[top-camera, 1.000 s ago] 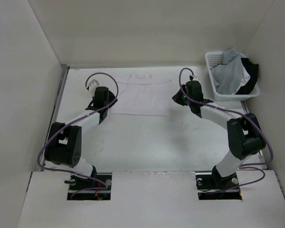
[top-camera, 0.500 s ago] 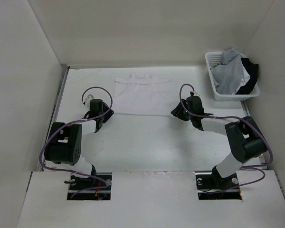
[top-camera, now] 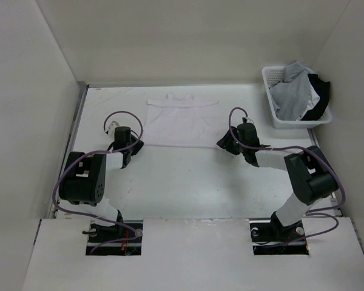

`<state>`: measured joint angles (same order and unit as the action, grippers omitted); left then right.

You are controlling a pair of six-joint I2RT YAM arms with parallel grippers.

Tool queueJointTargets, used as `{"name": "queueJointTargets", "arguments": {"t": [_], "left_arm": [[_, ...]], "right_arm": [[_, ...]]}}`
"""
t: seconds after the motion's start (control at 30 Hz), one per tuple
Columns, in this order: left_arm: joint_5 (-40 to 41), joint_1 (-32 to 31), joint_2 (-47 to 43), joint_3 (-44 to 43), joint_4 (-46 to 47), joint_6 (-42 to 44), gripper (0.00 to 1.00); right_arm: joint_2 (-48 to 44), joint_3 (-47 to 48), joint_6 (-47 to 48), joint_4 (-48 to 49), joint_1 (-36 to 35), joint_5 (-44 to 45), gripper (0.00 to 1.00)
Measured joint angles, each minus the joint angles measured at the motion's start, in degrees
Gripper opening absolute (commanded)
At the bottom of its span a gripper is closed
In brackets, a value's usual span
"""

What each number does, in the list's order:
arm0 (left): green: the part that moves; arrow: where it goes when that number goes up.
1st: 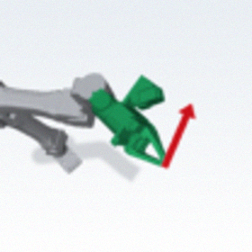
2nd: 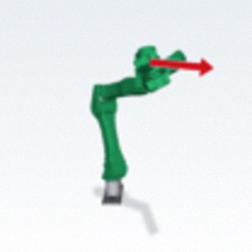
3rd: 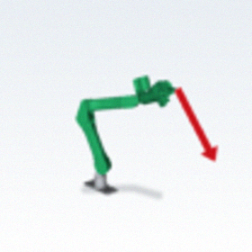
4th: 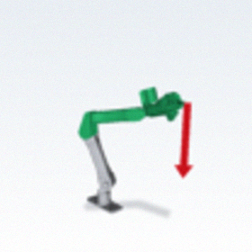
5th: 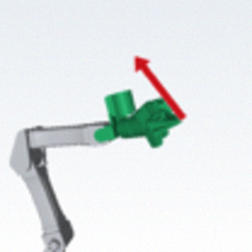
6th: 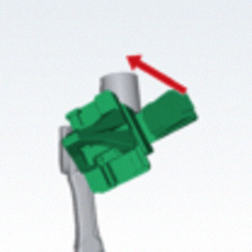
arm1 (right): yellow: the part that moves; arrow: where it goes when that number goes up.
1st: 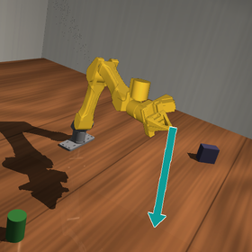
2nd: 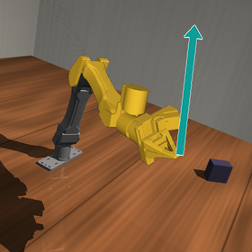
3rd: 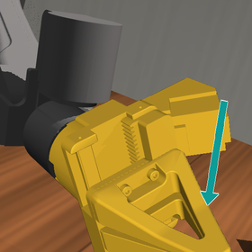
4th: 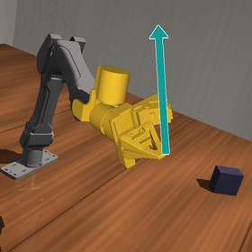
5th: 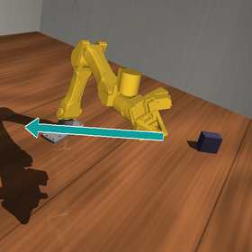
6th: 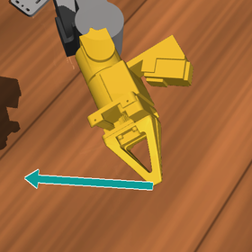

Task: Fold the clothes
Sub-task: Fold the tank top

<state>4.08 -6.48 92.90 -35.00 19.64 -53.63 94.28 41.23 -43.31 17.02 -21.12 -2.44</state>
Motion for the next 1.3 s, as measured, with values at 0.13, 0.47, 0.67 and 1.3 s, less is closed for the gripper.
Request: {"name": "queueJointTargets", "arguments": {"t": [0.13,0.47,0.67,1.3], "left_arm": [[0.5,0.0,1.0,0.0,1.7,-0.4,0.07],[1.2,0.0,1.4,0.2,2.6,-0.7,0.0],[1.3,-0.1,1.4,0.5,3.4,-0.7,0.0],[1.7,-3.9,-44.0,6.6,-11.7,-0.3,0.0]], "right_arm": [[1.1,0.0,-0.5,0.2,-0.3,0.0,0.45],[5.0,2.6,-1.7,0.4,-0.7,-1.9,0.28],[6.6,3.8,-2.4,0.1,-0.7,-3.3,0.13],[-30.2,-5.6,0.7,-10.1,-9.5,3.7,0.0]]}}
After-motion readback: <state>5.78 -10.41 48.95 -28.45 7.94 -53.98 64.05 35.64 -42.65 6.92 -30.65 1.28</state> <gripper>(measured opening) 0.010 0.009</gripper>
